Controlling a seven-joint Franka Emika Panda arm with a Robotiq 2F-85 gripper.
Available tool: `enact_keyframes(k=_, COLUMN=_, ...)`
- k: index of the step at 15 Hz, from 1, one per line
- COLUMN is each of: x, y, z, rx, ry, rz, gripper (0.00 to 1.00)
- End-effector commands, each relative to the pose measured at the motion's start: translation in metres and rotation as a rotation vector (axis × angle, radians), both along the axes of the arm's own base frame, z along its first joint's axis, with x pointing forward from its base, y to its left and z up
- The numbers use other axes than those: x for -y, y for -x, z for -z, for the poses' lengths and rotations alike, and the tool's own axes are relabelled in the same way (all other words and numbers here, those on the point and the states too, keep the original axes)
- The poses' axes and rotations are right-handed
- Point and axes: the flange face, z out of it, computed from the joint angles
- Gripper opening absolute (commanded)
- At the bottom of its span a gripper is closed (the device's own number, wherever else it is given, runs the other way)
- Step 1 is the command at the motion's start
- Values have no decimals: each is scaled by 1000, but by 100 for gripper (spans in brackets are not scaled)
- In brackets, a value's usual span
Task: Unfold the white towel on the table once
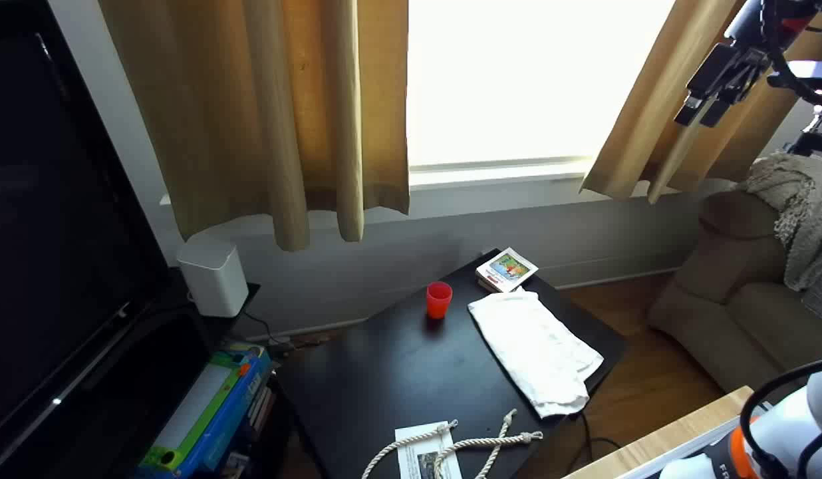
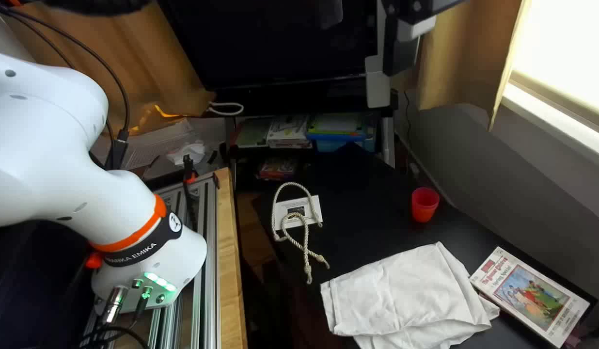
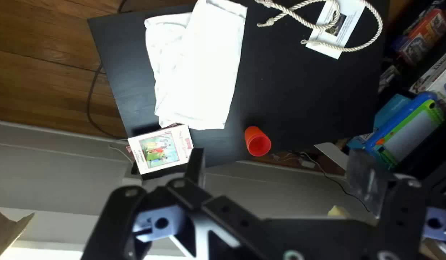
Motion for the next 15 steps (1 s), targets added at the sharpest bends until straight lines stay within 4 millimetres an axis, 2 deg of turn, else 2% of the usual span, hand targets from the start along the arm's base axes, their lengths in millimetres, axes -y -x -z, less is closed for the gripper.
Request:
enact_keyframes(k=1, x=0, y=0, z=-1, rx=-1, ry=-1, rz=0, gripper=100)
enact_keyframes(k=7, x=0, y=0, z=-1, rx=0, ry=0, rz=0, gripper=100)
enact_keyframes(k=8, x=-2, y=-8, z=6, rx=-24, ry=-1, rz=14, gripper=100)
enact_keyframes(k=11, x=-15, y=-37, z=39, rx=-83, ry=-3, rz=11, gripper=100)
enact_keyframes(k=15, x=-47, y=-88, z=103, rx=-71, ry=37, rz=43, gripper=100)
